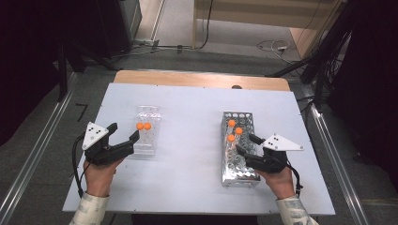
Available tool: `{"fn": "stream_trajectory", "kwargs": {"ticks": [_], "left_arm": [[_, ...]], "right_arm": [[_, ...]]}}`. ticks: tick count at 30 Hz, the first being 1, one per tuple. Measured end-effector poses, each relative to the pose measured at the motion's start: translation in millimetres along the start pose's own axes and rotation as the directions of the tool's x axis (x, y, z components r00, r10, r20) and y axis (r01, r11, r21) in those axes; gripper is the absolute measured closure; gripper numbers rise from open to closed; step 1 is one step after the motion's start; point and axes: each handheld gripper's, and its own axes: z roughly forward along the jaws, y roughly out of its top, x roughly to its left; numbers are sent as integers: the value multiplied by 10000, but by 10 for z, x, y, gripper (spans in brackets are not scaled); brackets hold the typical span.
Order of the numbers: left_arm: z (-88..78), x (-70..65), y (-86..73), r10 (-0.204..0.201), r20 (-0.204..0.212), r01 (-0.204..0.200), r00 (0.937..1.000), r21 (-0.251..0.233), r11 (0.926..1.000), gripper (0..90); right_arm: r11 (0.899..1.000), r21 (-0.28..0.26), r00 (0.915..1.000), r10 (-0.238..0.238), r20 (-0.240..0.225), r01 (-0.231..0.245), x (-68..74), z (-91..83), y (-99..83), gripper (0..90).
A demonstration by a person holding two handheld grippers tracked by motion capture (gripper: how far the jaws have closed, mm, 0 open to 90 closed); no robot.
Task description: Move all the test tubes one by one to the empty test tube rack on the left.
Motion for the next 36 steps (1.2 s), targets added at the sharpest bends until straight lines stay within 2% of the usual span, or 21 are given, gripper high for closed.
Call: {"fn": "stream_trajectory", "kwargs": {"ticks": [3, 8, 10, 14, 19, 21, 27, 29, 36], "left_arm": [[1, 5, -2, -45, -12, 45, 10000, -20, 10000, 181], [3, 5, -5, -25, 0, 25, 10000, 13, 10000, 186], [6, 2, -7, -24, 15, 24, 10000, 19, 10000, 187], [5, 4, -6, -31, 20, 31, 10000, 20, 10000, 190], [7, 5, -9, -19, 40, 19, 10000, 35, 10000, 190], [10, 7, -8, -18, 48, 18, 10000, 34, 10000, 190], [14, 11, -11, 5, 35, -5, 10000, 50, 10000, 190], [15, 10, -9, 24, -7, -24, 10000, 114, 9999, 187], [23, 7, -7, -27, 136, 24, 9999, 207, 9998, 162]], "right_arm": [[10000, 28, 10000, -45, -4, 45, -87, 40, -7, 375], [9999, 57, 9979, 86, -647, -82, -216, 119, -13, 417], [9998, 176, 9976, 96, -682, -84, -236, 162, -15, 436], [9995, 311, 9976, 91, -680, -70, -256, 236, -21, 474], [9979, 623, 9970, -148, -763, 196, -266, 320, -25, 516], [9981, 589, 9967, -157, -800, 204, -271, 335, -23, 553], [9967, 640, 9941, -435, -993, 500, -277, 374, 5, 580], [9958, 640, 9929, -582, -1042, 650, -272, 387, 14, 625], [9936, 667, 9916, -840, -980, 908, -254, 419, 11, 709]]}}
